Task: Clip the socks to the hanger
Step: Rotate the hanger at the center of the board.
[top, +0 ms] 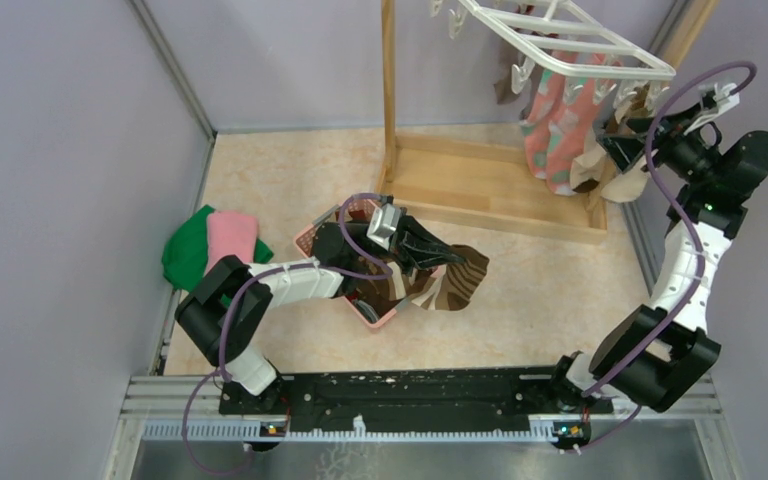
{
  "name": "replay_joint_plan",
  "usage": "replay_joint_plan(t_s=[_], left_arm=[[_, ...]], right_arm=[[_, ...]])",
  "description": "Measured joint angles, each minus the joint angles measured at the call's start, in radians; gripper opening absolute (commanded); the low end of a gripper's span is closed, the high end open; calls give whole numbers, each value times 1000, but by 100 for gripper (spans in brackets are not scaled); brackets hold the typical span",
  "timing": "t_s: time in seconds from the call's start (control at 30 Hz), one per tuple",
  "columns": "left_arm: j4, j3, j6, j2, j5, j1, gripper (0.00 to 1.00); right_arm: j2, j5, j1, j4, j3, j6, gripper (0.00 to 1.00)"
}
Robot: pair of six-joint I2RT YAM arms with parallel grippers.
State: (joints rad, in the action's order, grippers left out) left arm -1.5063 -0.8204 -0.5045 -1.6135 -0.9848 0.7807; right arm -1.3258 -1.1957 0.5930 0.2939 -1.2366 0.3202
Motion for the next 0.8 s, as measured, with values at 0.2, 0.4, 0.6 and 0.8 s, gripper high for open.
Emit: replay_joint_plan(t_s=[0.2,0.4,0.6,0.8], left_arm=[[0,0,6,0,-2,0,0],[-2,0,6,-4,-3,0,0],[-1,-1,7,-32,-2,0,0],[-1,-11,21,-38,16,0,0]], right_arm=[[74,-56,33,-114,76,-83,86],[150,-101,63,-371,102,-286,87],[203,-153,64,-602,108,-506,87],[239,-217,59,-925,138,-830,87]])
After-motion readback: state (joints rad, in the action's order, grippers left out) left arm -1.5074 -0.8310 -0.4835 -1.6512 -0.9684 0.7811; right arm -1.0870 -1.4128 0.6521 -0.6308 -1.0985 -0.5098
